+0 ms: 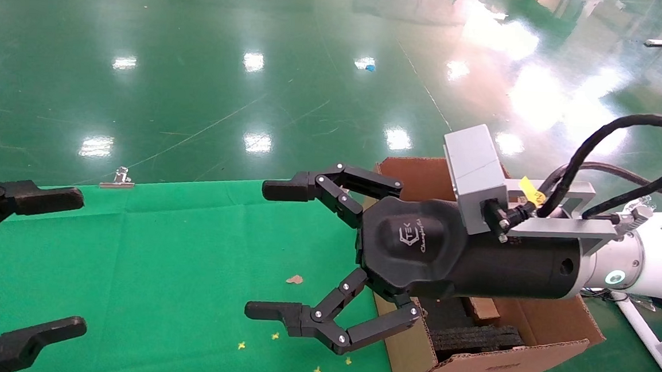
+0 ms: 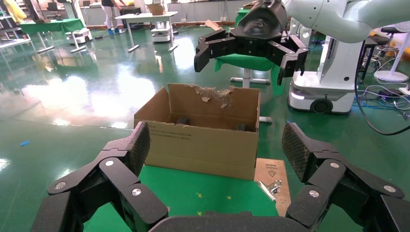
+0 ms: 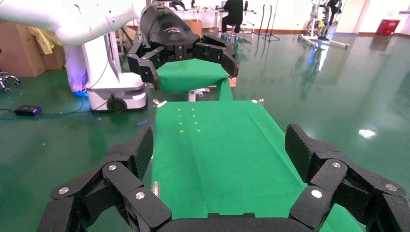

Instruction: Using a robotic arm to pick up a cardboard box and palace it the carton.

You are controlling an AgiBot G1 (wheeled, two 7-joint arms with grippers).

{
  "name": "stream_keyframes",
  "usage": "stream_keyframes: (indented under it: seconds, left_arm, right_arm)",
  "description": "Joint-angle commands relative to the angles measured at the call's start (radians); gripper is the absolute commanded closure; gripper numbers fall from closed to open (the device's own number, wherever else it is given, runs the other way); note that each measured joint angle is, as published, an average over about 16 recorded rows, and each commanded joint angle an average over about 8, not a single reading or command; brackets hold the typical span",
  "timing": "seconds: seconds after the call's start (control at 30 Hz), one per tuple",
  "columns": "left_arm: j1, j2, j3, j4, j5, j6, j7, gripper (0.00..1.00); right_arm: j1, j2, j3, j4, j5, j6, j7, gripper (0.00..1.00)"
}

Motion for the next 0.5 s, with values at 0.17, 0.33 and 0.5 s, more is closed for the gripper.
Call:
stream_keyframes:
  seconds: [0.17,0.33,0.5]
  left_arm:
    - [0.0,0.0,0.0,0.0,0.0,0.0,0.0,0.0]
    - [0.0,0.0,0.0,0.0,0.0,0.0,0.0,0.0]
    - [0.0,0.0,0.0,0.0,0.0,0.0,0.0,0.0]
  right_arm:
    - [0.003,0.0,-0.004,-0.002,-0.002,0.001,0.001,0.0]
    - [0.005,-0.001,-0.006,-0.003,-0.003,0.001,0.002,0.0]
    - [0.006,-0.001,-0.007,-0.004,-0.003,0.001,0.002,0.0]
